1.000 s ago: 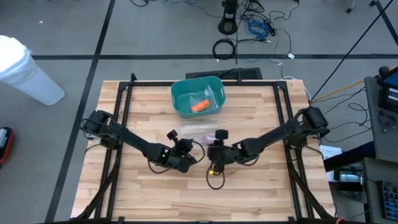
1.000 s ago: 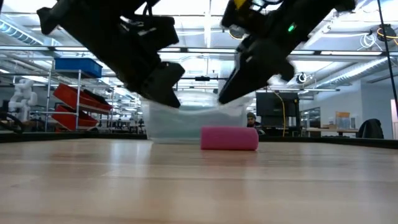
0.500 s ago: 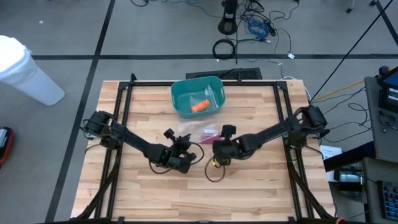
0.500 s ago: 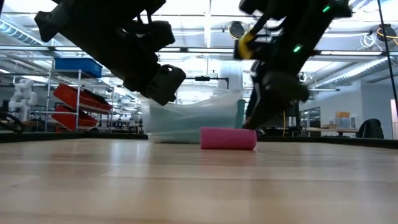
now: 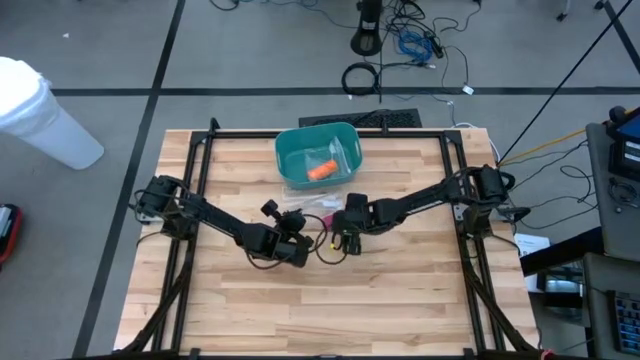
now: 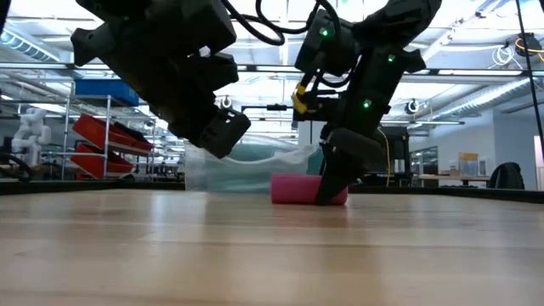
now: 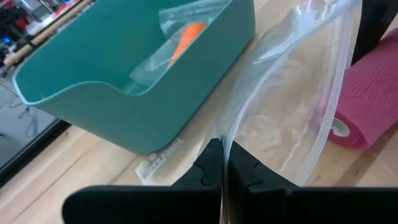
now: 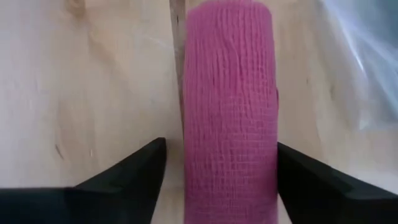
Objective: Roll bandage
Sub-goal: Put the pink bandage into the transparent zip bag
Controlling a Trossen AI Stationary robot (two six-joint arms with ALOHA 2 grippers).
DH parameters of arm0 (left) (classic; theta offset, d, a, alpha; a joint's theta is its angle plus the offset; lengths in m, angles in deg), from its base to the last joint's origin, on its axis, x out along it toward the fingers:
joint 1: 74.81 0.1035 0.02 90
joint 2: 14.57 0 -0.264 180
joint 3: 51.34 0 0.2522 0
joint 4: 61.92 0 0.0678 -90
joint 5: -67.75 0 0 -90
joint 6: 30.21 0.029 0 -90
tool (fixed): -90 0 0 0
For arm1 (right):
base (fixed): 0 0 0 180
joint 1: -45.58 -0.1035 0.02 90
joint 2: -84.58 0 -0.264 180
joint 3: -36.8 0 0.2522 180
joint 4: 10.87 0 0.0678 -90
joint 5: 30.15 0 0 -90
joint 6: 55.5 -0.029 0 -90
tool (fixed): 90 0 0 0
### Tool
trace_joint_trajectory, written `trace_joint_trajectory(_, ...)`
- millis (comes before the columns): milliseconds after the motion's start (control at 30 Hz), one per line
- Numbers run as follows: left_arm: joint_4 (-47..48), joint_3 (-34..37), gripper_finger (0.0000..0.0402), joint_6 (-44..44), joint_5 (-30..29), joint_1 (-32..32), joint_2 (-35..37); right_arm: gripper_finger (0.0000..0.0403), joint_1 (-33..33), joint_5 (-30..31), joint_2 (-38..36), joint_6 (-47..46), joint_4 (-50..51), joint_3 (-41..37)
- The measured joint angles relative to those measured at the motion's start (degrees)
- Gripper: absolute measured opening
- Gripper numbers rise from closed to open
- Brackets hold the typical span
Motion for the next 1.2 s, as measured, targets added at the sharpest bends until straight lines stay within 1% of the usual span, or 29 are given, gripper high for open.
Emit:
trace_joint_trajectory(100, 0.8, 0.0, 0.0, 0.0, 0.6, 0.0, 0.0, 0.0236, 0.3, -0.8, 0.2, -1.9, -0.1, 0.0)
trace_joint_trajectory(300, 0.8, 0.0, 0.0, 0.0, 0.6, 0.0, 0.0, 0.0131, -0.4, -1.7, -0.4, -7.9, 0.9, 0.0)
trace_joint_trajectory(400, 0.8, 0.0, 0.0, -0.6, 0.6, 0.0, 0.0, 0.0092, -1.9, -1.6, -1.2, -12.0, 3.6, 0.0)
trace_joint_trajectory(467, -0.2, 0.4, 0.0, -1.3, 0.4, 0.0, 0.0, 0.008, -3.2, -2.5, -2.5, -15.3, 5.8, -0.1)
trace_joint_trajectory(567, -1.6, 1.7, 0.0, -1.3, 0.3, 0.1, 0.0, 0.0077, -5.7, -2.7, -5.2, -19.3, 7.0, -0.1)
trace_joint_trajectory(667, -7.0, 3.7, 0.0, -1.0, 0.6, 0.1, -0.1, 0.0082, -8.4, -2.1, -8.1, -22.4, 6.0, -0.6)
trace_joint_trajectory(700, -8.8, 4.3, 0.0, -0.5, 1.8, 0.1, -0.1, 0.0082, -9.2, -1.7, -8.9, -23.5, 5.0, -1.1)
trace_joint_trajectory(800, -12.3, 4.8, 0.0, 1.8, 9.2, 0.4, -0.1, 0.0081, -12.0, 0.1, -10.7, -27.2, -0.2, -3.8)
trace_joint_trajectory(867, -14.3, 4.8, 0.0, 2.9, 11.6, 0.4, -0.1, 0.008, -13.8, 1.7, -11.2, -29.7, -5.1, -6.2)
trace_joint_trajectory(967, -17.1, 4.8, 0.0, 4.9, 12.3, -0.1, -0.1, 0.0079, -15.7, 5.4, -11.3, -33.9, -15.1, -10.6)
trace_joint_trajectory(1100, -21.9, 4.7, 0.0, 9.0, 12.3, -0.6, -2.2, 0.0079, -16.7, 11.2, -10.8, -37.4, -35.1, -17.0)
trace_joint_trajectory(1167, -23.9, 4.8, 0.0, 10.5, 12.4, -0.6, -3.9, 0.0078, -16.7, 12.2, -9.9, -38.1, -43.4, -19.4)
trace_joint_trajectory(1200, -24.8, 4.8, 0.0, 10.8, 12.4, -0.5, -4.6, 0.0078, -16.6, 12.2, -9.5, -38.7, -45.8, -20.2)
